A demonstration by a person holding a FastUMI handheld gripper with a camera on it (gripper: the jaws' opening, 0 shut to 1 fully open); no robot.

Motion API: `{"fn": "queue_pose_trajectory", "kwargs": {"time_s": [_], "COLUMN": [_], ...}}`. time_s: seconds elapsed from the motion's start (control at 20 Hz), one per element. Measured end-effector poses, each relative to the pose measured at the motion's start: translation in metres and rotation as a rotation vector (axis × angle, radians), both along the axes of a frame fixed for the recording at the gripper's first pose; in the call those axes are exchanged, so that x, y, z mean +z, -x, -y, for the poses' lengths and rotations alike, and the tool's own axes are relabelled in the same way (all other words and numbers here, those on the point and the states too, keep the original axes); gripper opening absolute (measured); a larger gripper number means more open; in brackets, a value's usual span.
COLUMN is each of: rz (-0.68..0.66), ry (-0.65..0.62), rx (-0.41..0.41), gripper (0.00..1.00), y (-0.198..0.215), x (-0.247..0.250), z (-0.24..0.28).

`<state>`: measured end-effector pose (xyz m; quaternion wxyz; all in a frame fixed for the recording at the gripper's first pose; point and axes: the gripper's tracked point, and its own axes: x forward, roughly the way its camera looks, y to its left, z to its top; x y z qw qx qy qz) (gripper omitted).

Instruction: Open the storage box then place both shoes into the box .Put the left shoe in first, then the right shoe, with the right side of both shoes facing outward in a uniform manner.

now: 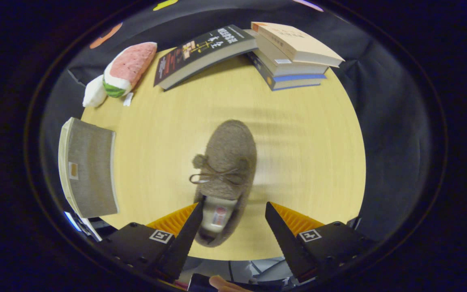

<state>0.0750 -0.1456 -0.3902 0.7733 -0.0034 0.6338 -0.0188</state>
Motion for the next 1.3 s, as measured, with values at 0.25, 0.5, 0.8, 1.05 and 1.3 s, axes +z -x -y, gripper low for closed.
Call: {"fn": "queue_pose_trajectory", "kwargs": {"time_s": [0.25, 0.5, 0.8, 1.05, 1.3], "rz": [-0.004, 0.012, -0.015, -0.029, 0.035], "ry": [0.059, -0.073, -0.127, -0.148, -0.198], "rx": [-0.056, -0.065, -0.117, -0.144, -0.125], "gripper": [0.96, 0.75, 0.05, 0.00, 0.00], "y": [-0.004, -0.010, -0.010, 0.007, 0.007], "x": [-0.034, -0.054, -0.053, -0.034, 0.023], "z": [0.028, 0.003, -0.005, -0.015, -0.054]}}
